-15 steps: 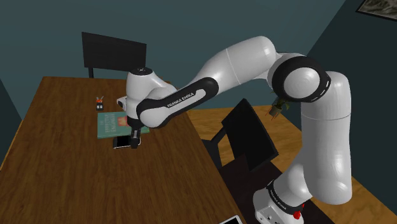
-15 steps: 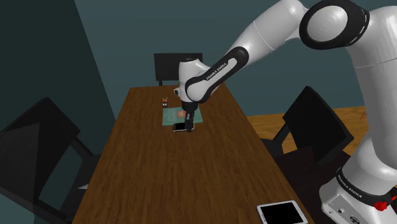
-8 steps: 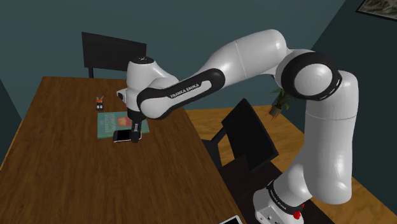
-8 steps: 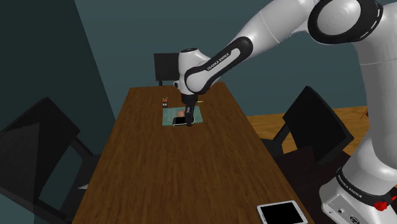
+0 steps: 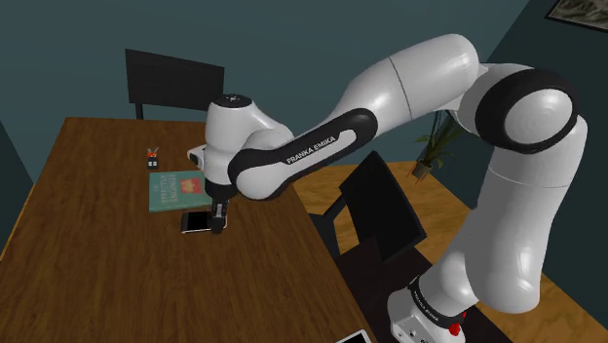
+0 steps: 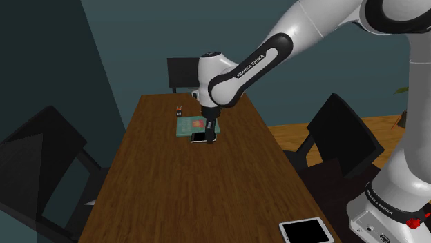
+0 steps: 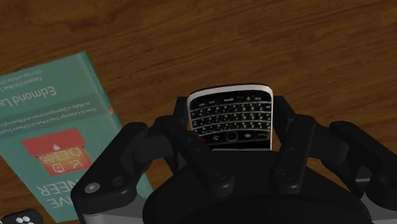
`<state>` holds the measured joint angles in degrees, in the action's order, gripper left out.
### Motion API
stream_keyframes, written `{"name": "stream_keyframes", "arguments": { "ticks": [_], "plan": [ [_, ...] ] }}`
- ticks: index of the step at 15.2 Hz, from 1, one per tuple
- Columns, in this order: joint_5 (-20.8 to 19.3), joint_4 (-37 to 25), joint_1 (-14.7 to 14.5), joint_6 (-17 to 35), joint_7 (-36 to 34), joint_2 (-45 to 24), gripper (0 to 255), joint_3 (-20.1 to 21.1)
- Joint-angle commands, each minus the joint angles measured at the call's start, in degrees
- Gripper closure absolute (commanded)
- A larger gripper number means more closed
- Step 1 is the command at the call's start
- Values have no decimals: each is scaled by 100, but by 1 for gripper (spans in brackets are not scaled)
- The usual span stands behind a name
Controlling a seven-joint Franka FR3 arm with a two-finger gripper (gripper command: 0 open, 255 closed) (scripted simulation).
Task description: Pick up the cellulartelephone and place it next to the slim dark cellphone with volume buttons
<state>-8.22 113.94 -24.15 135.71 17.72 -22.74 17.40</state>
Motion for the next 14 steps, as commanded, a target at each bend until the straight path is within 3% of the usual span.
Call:
{"name": "stream_keyframes", "arguments": {
  "ticks": [1,14],
  "plan": [
    [60,484,-42,179,-128,317,255,80],
    [777,2862,-616,948,-1027,2038,255,831]
  ]
}}
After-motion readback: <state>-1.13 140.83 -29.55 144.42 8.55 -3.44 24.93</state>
